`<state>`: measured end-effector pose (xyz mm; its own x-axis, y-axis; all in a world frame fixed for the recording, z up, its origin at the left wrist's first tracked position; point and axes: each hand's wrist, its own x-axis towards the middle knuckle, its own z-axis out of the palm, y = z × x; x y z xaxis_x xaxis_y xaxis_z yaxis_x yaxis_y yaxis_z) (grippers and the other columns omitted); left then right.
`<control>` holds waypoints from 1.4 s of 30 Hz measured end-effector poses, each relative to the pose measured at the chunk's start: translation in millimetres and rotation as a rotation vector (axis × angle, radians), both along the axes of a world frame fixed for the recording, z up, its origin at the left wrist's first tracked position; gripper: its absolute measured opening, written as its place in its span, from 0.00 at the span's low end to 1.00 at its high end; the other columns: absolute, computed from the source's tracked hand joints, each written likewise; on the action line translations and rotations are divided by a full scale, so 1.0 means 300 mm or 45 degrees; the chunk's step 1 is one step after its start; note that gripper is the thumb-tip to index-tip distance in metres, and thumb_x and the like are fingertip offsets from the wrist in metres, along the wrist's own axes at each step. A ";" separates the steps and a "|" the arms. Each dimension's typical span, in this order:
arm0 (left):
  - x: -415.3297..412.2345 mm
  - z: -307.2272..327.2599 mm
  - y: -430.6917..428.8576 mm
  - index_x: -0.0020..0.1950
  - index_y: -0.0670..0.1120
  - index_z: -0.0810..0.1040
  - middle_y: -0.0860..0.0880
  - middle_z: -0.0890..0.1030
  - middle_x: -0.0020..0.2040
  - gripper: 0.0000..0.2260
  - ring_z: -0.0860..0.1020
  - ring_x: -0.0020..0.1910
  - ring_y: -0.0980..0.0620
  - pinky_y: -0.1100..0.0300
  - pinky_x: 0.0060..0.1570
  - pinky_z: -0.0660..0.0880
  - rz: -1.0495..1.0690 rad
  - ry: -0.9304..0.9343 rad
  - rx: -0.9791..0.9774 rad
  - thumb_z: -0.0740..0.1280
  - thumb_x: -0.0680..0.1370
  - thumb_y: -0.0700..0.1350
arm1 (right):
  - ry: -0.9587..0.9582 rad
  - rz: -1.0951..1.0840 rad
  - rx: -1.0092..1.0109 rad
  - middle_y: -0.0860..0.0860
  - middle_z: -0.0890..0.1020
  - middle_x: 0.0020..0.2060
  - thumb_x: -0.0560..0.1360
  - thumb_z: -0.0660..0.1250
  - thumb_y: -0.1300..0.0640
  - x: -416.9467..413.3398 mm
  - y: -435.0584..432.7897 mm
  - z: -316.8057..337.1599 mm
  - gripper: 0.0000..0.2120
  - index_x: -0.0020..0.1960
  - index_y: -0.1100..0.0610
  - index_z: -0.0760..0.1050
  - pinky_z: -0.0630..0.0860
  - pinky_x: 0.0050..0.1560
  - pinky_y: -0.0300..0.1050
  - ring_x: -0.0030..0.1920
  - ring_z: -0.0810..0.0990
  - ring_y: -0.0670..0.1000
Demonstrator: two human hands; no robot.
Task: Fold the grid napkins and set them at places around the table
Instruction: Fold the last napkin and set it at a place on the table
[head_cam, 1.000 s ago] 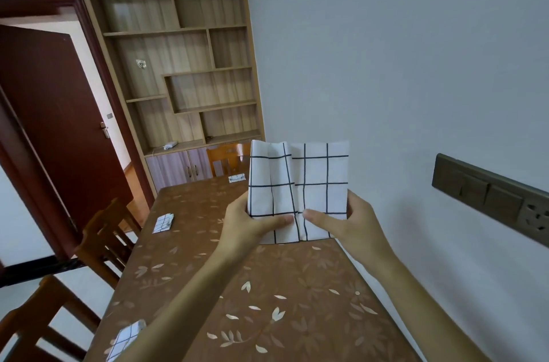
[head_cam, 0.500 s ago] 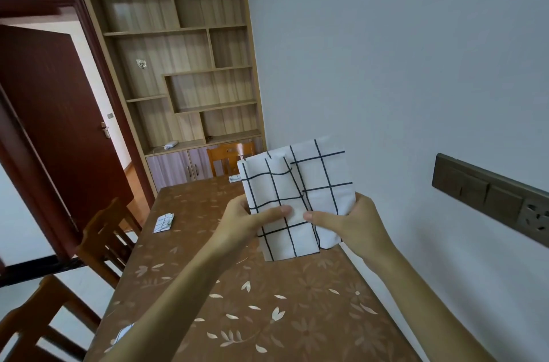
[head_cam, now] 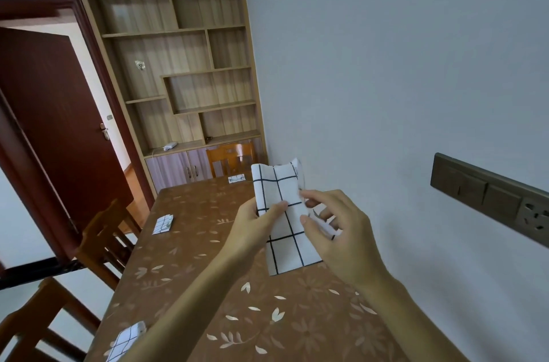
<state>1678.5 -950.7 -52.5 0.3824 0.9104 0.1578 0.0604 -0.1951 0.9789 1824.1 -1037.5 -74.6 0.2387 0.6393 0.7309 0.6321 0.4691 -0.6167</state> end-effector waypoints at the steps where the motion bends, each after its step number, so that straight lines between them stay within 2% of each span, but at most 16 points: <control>1: 0.004 0.004 -0.007 0.58 0.49 0.81 0.50 0.87 0.51 0.08 0.85 0.52 0.48 0.47 0.54 0.82 0.003 0.011 0.017 0.65 0.82 0.45 | -0.068 0.017 -0.016 0.43 0.79 0.50 0.75 0.73 0.61 -0.003 0.002 -0.003 0.17 0.63 0.51 0.80 0.73 0.40 0.26 0.45 0.79 0.45; 4: 0.016 0.021 -0.033 0.56 0.47 0.82 0.47 0.87 0.51 0.13 0.84 0.54 0.44 0.43 0.58 0.80 -0.013 0.005 0.035 0.58 0.85 0.45 | -0.247 0.063 -0.051 0.41 0.79 0.52 0.77 0.71 0.59 -0.011 0.010 -0.017 0.16 0.64 0.49 0.79 0.77 0.44 0.32 0.46 0.79 0.44; 7: 0.023 0.047 -0.045 0.56 0.50 0.83 0.49 0.87 0.51 0.19 0.85 0.52 0.49 0.48 0.55 0.81 -0.067 -0.112 -0.113 0.55 0.85 0.57 | -0.319 0.097 -0.031 0.41 0.80 0.52 0.76 0.68 0.57 -0.020 0.014 -0.031 0.13 0.61 0.51 0.81 0.79 0.51 0.39 0.51 0.80 0.42; 11: 0.012 0.044 -0.015 0.69 0.56 0.76 0.52 0.78 0.69 0.37 0.74 0.71 0.48 0.40 0.71 0.67 -0.078 -0.134 -0.146 0.62 0.69 0.78 | -0.337 0.142 -0.065 0.41 0.81 0.57 0.76 0.68 0.48 -0.018 0.001 -0.033 0.17 0.62 0.53 0.81 0.78 0.57 0.41 0.59 0.79 0.41; 14: -0.003 0.033 -0.002 0.73 0.56 0.72 0.51 0.74 0.73 0.44 0.70 0.74 0.46 0.37 0.72 0.64 -0.116 -0.246 -0.201 0.64 0.64 0.80 | -0.297 0.200 -0.091 0.42 0.80 0.62 0.77 0.68 0.49 -0.010 -0.009 -0.039 0.17 0.64 0.53 0.81 0.77 0.61 0.39 0.64 0.77 0.40; 16: -0.011 0.037 -0.013 0.71 0.54 0.75 0.50 0.78 0.70 0.38 0.74 0.71 0.46 0.38 0.70 0.68 -0.125 -0.224 -0.140 0.67 0.68 0.75 | -0.293 0.247 -0.120 0.42 0.79 0.65 0.78 0.68 0.52 0.000 -0.010 -0.048 0.17 0.65 0.53 0.80 0.76 0.62 0.36 0.66 0.76 0.40; 20: -0.009 0.013 -0.007 0.58 0.46 0.82 0.48 0.87 0.52 0.09 0.85 0.54 0.45 0.46 0.54 0.82 0.026 -0.220 -0.008 0.71 0.78 0.45 | -0.184 0.165 0.032 0.43 0.83 0.59 0.79 0.66 0.58 0.006 -0.011 -0.061 0.12 0.60 0.54 0.83 0.78 0.58 0.37 0.61 0.80 0.42; 23: -0.013 0.001 -0.005 0.58 0.46 0.81 0.50 0.87 0.51 0.09 0.86 0.50 0.49 0.46 0.52 0.83 0.054 -0.229 -0.060 0.70 0.79 0.43 | 0.066 -0.067 0.080 0.43 0.82 0.56 0.80 0.66 0.58 0.005 -0.008 -0.047 0.10 0.60 0.53 0.81 0.73 0.55 0.27 0.59 0.79 0.39; 25: -0.014 -0.006 -0.007 0.59 0.45 0.81 0.48 0.87 0.52 0.10 0.86 0.51 0.47 0.45 0.52 0.83 0.005 -0.243 -0.103 0.70 0.78 0.42 | 0.336 0.076 -0.213 0.39 0.82 0.54 0.79 0.67 0.48 0.010 -0.005 -0.036 0.12 0.62 0.48 0.77 0.74 0.52 0.27 0.55 0.79 0.35; 28: -0.011 -0.010 -0.017 0.59 0.44 0.81 0.46 0.87 0.52 0.10 0.86 0.51 0.45 0.47 0.49 0.83 -0.055 -0.271 -0.144 0.70 0.78 0.41 | 0.325 0.203 -0.510 0.48 0.79 0.35 0.74 0.63 0.31 0.029 0.022 -0.093 0.27 0.48 0.56 0.78 0.79 0.43 0.47 0.37 0.79 0.46; 31: -0.010 -0.016 -0.012 0.59 0.41 0.80 0.44 0.87 0.52 0.10 0.86 0.49 0.44 0.49 0.47 0.84 -0.045 -0.285 -0.187 0.71 0.78 0.40 | 0.277 0.199 -0.557 0.65 0.80 0.40 0.71 0.62 0.25 0.030 0.036 -0.156 0.39 0.47 0.64 0.75 0.80 0.46 0.64 0.38 0.82 0.64; 33: -0.011 -0.018 -0.004 0.58 0.42 0.81 0.44 0.87 0.51 0.09 0.86 0.49 0.45 0.49 0.46 0.84 -0.009 -0.278 -0.215 0.70 0.79 0.42 | 0.350 0.239 -0.585 0.70 0.78 0.41 0.71 0.64 0.26 0.034 0.027 -0.170 0.39 0.46 0.67 0.73 0.80 0.44 0.68 0.34 0.85 0.59; 35: -0.016 -0.020 0.008 0.57 0.43 0.82 0.46 0.88 0.49 0.08 0.87 0.47 0.47 0.52 0.42 0.84 0.033 -0.273 -0.214 0.70 0.79 0.43 | 0.399 0.284 -0.610 0.69 0.79 0.42 0.73 0.68 0.34 0.024 0.020 -0.165 0.30 0.43 0.64 0.74 0.79 0.40 0.70 0.31 0.86 0.55; 37: -0.026 -0.022 0.024 0.55 0.43 0.82 0.47 0.88 0.47 0.07 0.87 0.45 0.48 0.55 0.38 0.83 0.069 -0.273 -0.203 0.69 0.80 0.44 | 0.423 0.305 -0.591 0.58 0.85 0.40 0.77 0.69 0.45 0.021 0.008 -0.163 0.11 0.41 0.51 0.81 0.83 0.40 0.63 0.28 0.84 0.52; 39: -0.034 -0.031 0.036 0.55 0.42 0.82 0.45 0.88 0.48 0.07 0.87 0.45 0.47 0.56 0.38 0.83 0.078 -0.250 -0.191 0.69 0.80 0.44 | 0.433 0.348 -0.613 0.47 0.86 0.35 0.79 0.68 0.52 0.015 0.000 -0.168 0.13 0.37 0.41 0.81 0.81 0.37 0.53 0.27 0.82 0.51; 42: -0.050 -0.056 0.042 0.56 0.41 0.82 0.44 0.87 0.51 0.10 0.87 0.48 0.46 0.51 0.45 0.84 0.048 -0.141 -0.121 0.68 0.80 0.46 | 0.455 0.418 -0.677 0.52 0.87 0.42 0.78 0.70 0.49 0.014 -0.009 -0.190 0.06 0.48 0.50 0.83 0.83 0.45 0.58 0.39 0.86 0.57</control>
